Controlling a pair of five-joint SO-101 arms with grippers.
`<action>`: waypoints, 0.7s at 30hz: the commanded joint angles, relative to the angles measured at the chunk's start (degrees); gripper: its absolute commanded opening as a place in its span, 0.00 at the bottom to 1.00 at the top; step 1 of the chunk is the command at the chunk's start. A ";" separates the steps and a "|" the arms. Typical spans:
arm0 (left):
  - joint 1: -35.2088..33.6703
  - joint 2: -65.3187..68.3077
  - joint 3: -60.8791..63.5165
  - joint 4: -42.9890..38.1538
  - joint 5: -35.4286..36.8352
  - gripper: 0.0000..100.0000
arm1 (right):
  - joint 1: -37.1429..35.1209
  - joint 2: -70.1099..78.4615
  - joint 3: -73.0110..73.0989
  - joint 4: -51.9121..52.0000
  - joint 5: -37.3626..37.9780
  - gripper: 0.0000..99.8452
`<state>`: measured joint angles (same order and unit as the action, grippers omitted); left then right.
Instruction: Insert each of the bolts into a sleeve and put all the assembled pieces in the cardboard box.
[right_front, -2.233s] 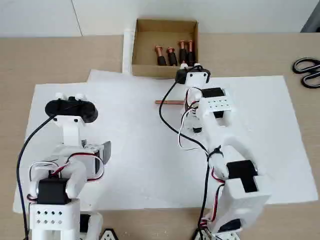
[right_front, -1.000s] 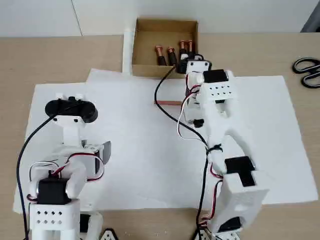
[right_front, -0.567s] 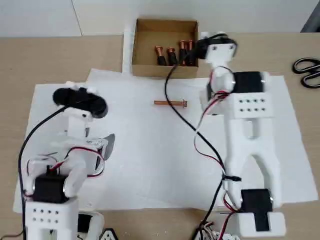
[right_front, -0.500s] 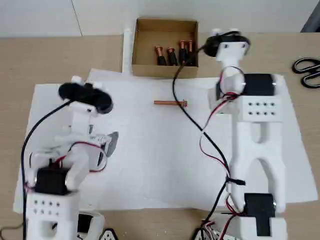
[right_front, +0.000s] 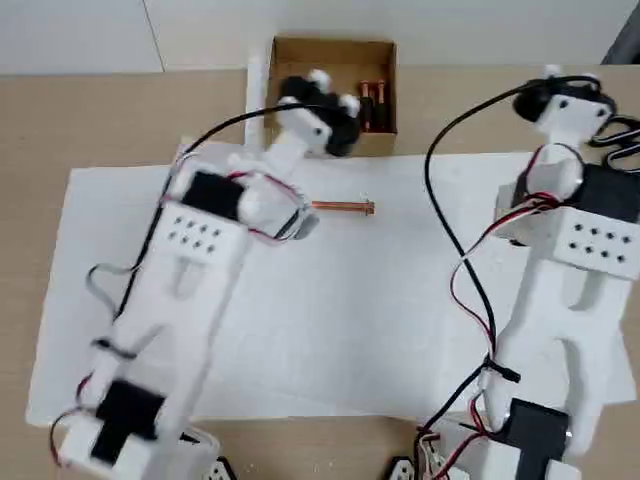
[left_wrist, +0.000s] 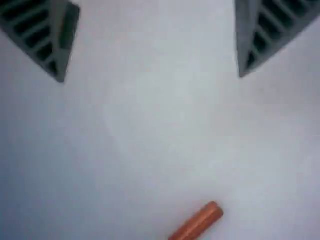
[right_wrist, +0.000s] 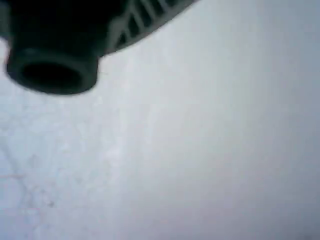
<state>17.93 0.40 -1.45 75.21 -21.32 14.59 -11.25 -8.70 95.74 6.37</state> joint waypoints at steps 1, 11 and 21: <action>1.58 10.20 -9.10 -1.23 -6.77 0.21 | 2.24 -2.68 -3.34 0.40 0.62 0.00; 3.08 34.11 -31.16 -5.54 -18.64 0.21 | 3.12 -2.33 -1.23 0.48 0.62 0.00; 5.45 51.25 -47.78 -6.15 -18.81 0.21 | 3.12 -2.24 0.88 -1.98 0.62 0.00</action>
<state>22.68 50.42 -43.91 70.02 -39.96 17.41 -11.25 -7.56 94.68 6.37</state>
